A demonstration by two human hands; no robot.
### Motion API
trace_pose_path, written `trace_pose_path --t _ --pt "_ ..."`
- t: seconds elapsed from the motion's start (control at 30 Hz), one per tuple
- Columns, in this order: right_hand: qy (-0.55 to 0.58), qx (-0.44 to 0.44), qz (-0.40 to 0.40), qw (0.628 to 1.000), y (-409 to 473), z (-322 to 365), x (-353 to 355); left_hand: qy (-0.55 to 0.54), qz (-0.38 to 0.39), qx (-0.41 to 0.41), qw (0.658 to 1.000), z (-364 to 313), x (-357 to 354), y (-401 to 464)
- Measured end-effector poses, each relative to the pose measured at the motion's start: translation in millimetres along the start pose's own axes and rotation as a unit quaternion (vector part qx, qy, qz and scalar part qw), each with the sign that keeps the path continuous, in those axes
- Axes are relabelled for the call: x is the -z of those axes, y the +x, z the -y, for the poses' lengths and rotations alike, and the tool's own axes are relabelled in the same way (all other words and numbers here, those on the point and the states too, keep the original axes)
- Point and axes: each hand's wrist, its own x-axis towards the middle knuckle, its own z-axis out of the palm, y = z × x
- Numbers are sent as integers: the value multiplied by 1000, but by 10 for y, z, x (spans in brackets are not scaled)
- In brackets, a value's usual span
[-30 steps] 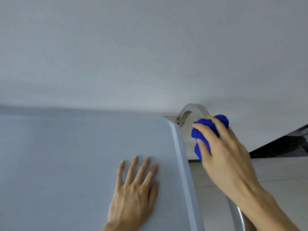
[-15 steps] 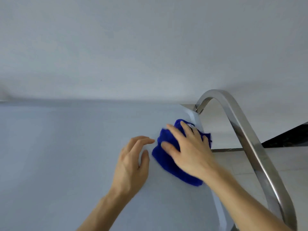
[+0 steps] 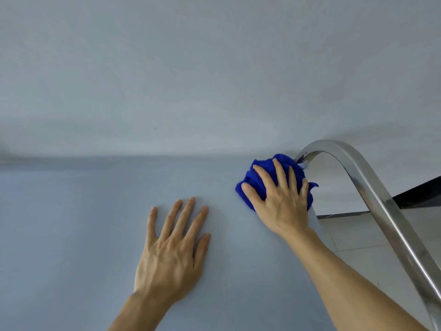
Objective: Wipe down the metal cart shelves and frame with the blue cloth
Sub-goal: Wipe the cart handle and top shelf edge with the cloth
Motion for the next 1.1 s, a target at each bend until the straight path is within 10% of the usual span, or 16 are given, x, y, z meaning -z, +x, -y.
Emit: trace_pose_path --t 0.47,0.83,1.1 --pt "56 148 -11 987 -907 176 -71 -21 -62 -12 998 7 -13 7" --pt "-21 -29 -3 999 -248 19 -28 -9 -55 3 998 -23 -33 11" --pt "61 135 7 989 -1357 241 39 -6 -37 9 999 -35 8 -3"
